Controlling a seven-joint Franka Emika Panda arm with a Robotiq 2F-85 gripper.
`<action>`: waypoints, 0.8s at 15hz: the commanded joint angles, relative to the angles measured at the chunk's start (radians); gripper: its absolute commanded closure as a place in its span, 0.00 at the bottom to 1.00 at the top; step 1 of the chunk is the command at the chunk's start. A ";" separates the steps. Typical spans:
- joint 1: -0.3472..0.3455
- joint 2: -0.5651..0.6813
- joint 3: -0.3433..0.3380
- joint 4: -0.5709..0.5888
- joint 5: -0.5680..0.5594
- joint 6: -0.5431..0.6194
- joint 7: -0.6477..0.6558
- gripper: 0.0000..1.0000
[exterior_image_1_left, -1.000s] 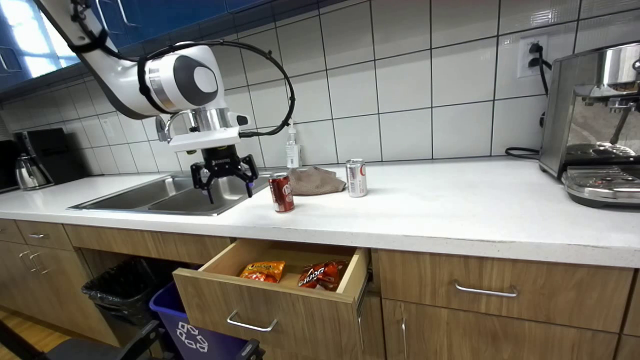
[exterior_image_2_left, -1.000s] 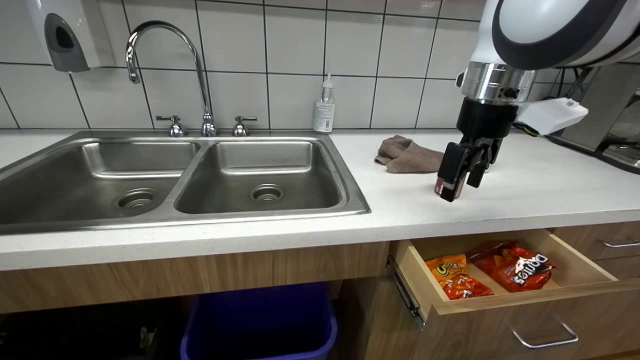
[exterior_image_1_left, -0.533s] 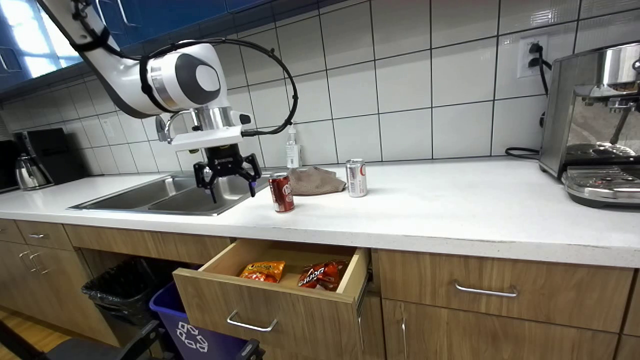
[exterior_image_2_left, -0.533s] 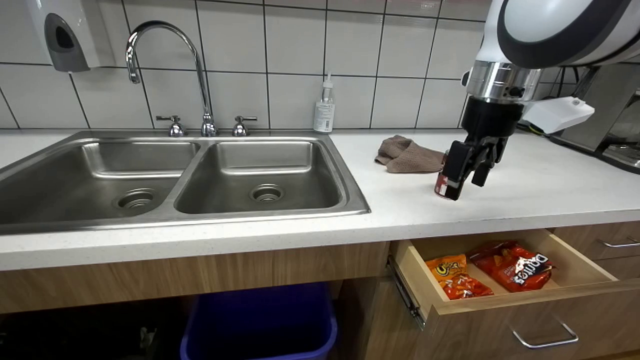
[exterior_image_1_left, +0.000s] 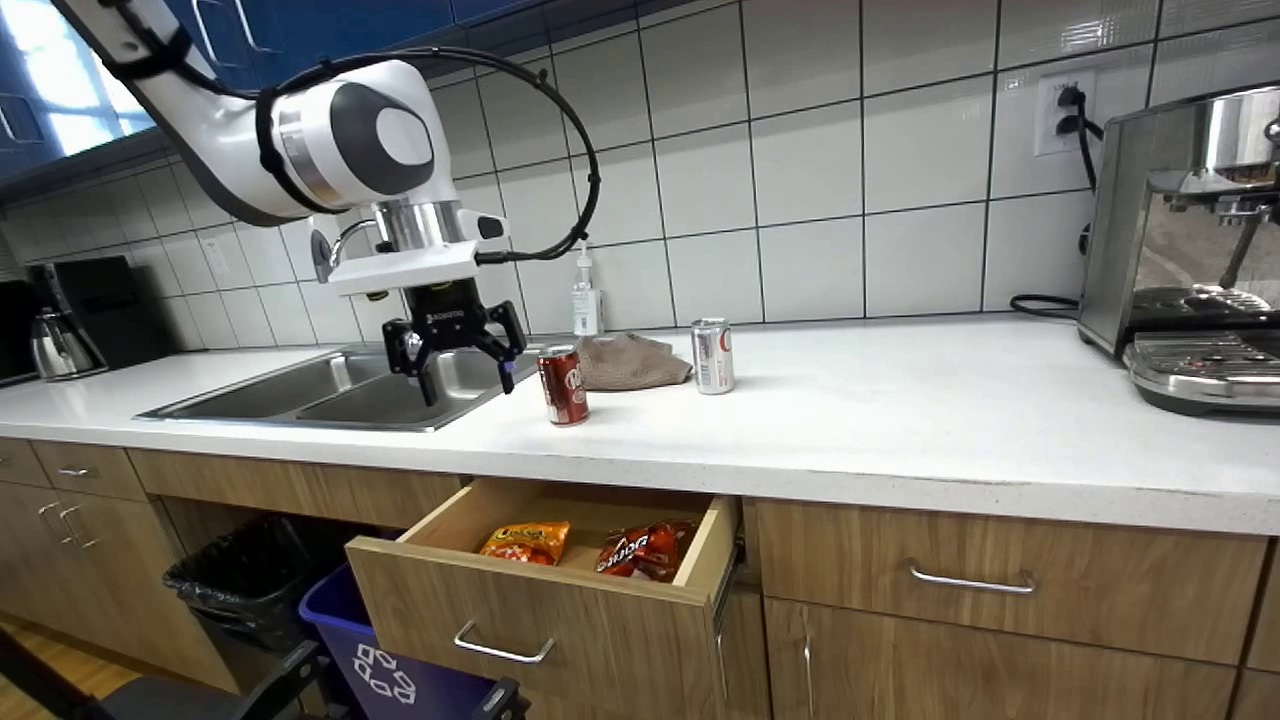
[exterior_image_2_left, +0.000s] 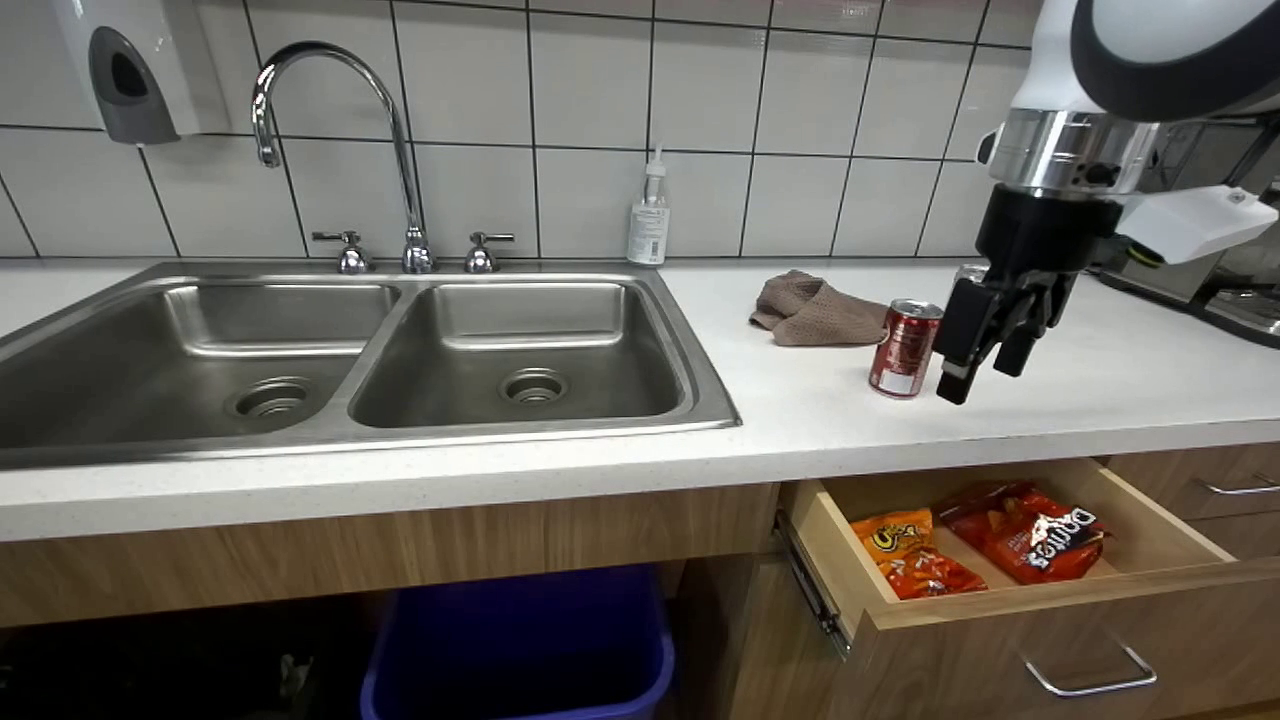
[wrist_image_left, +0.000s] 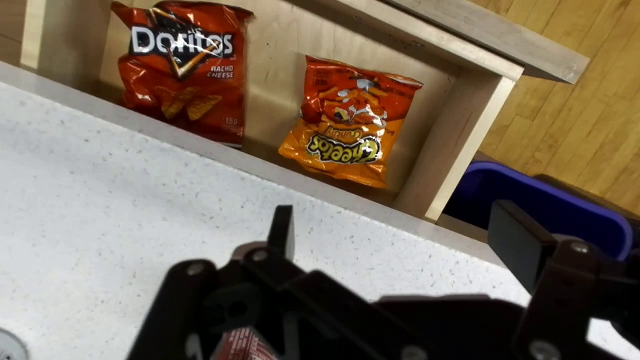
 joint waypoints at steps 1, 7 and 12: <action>0.000 -0.090 -0.017 -0.081 0.005 -0.014 0.033 0.00; -0.009 -0.146 -0.047 -0.176 -0.001 -0.020 0.068 0.00; -0.019 -0.168 -0.072 -0.235 -0.004 -0.027 0.096 0.00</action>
